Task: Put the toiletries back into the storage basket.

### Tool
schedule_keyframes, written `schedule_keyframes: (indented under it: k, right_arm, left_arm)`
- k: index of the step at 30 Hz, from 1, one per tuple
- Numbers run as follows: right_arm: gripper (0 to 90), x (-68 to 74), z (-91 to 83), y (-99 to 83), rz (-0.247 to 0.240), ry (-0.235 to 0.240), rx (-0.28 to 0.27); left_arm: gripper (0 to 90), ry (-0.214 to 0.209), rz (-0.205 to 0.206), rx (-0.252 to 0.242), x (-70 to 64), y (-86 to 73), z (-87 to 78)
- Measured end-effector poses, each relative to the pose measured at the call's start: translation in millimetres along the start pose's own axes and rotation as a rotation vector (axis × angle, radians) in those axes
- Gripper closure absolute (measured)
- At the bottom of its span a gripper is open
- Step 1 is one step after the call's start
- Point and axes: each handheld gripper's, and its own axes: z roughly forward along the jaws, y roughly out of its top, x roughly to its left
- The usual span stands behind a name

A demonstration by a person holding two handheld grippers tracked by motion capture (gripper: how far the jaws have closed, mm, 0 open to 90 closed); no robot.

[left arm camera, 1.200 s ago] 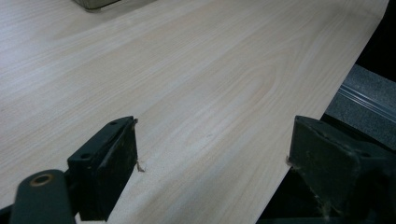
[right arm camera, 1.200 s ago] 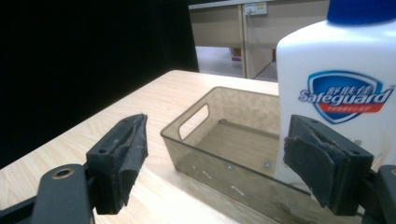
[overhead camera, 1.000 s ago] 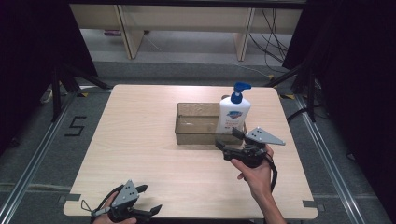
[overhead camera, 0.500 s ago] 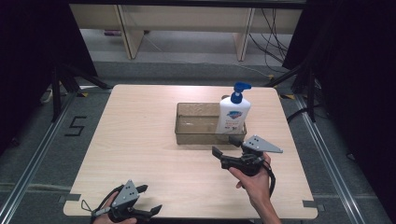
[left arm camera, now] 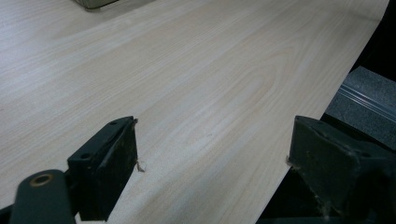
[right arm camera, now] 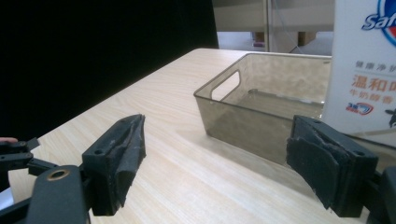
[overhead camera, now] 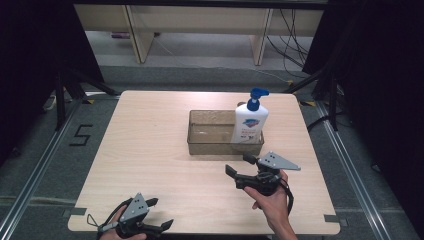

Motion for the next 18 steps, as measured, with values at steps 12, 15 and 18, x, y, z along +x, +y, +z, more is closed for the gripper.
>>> schedule_keyframes:
  k: [12,15,18]
  right_arm:
    - [19.8,10.2,0.3,-11.8,-0.001,0.031,0.034]
    - [19.8,11.6,-0.7,-14.0,-0.013,0.028,0.037]
    - [19.8,14.7,-1.4,-18.1,0.01,0.041,0.05]
  left_arm:
    - [14.9,0.0,0.002,0.003,0.1,0.0,-0.1]
    - [14.9,0.004,0.001,-0.001,-0.3,-0.1,0.0]
    - [14.9,0.0,0.002,0.004,0.1,0.1,-0.2]
